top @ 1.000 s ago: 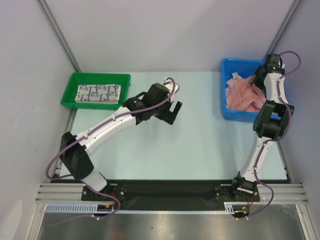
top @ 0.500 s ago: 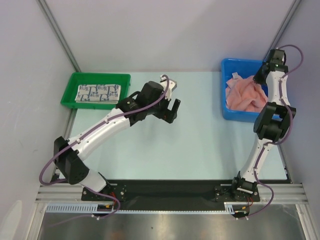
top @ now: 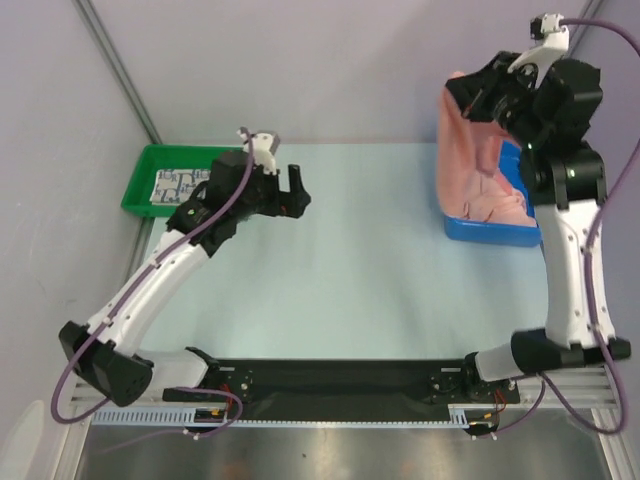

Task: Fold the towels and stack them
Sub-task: Move the towel to the center of the board, then flatten out the crumpled towel

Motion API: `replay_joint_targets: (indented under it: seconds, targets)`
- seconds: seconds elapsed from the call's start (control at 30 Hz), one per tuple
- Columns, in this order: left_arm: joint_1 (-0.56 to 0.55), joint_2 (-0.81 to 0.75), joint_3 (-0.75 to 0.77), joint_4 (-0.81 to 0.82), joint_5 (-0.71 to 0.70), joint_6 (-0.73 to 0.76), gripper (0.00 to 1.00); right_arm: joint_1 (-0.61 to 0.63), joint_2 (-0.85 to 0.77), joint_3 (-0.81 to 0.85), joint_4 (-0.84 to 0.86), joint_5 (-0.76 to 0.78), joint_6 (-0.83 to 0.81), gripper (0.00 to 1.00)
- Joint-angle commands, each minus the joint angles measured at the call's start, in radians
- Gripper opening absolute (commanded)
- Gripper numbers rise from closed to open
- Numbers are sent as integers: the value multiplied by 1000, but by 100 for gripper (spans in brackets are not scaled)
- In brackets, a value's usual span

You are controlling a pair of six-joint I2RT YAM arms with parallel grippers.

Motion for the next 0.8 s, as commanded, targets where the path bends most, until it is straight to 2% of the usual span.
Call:
replay_joint_targets:
  seconds: [0.0, 0.07, 0.1, 0.17, 0.2, 0.23, 0.3, 0.33, 0.4, 0.47, 0.5, 0.57, 0.67, 0.73, 0.77]
  targets:
    - [59, -135, -63, -1, 13, -54, 100, 123, -147, -256, 28, -26, 62, 0]
    - [73, -175, -110, -13, 6, -56, 100, 179, -289, -472, 103, -26, 125, 0]
    - [73, -208, -147, -24, -3, -59, 100, 235, -329, -686, 170, -37, 148, 0]
    - [73, -227, -184, -38, -8, -62, 100, 298, -434, -923, 239, -60, 229, 0]
    - [73, -236, -222, -49, -8, -63, 100, 331, -465, -1137, 325, -67, 251, 0]
    - [75, -241, -245, -49, -8, -66, 100, 392, -483, -1214, 352, -78, 266, 1]
    - [76, -242, -305, -49, -8, -74, 99, 443, -512, -1327, 329, 10, 311, 6]
    - [76, -241, -319, -41, -2, -76, 99, 470, -519, -1393, 309, 37, 331, 17]
    - [75, -233, -360, -26, 25, -85, 98, 471, -543, -1415, 225, 101, 366, 29]
    - [75, -204, -377, 31, 48, -100, 97, 468, -546, -1374, 180, 147, 334, 34]
    - [75, -181, -380, 55, 90, -100, 96, 461, -536, -1347, 130, 220, 299, 39]
    - [72, -69, -342, 98, 127, -115, 93, 434, -433, -1255, 99, 311, 257, 48]
    - [55, 102, -281, 161, 159, -111, 89, 386, -338, -1186, 144, 305, 216, 54]
    - [55, 194, -184, 172, 165, -105, 89, 313, -263, -1113, 212, 261, 166, 54]
    - [56, 280, -141, 174, 161, -96, 89, 285, -168, -1078, 220, 226, 155, 53]
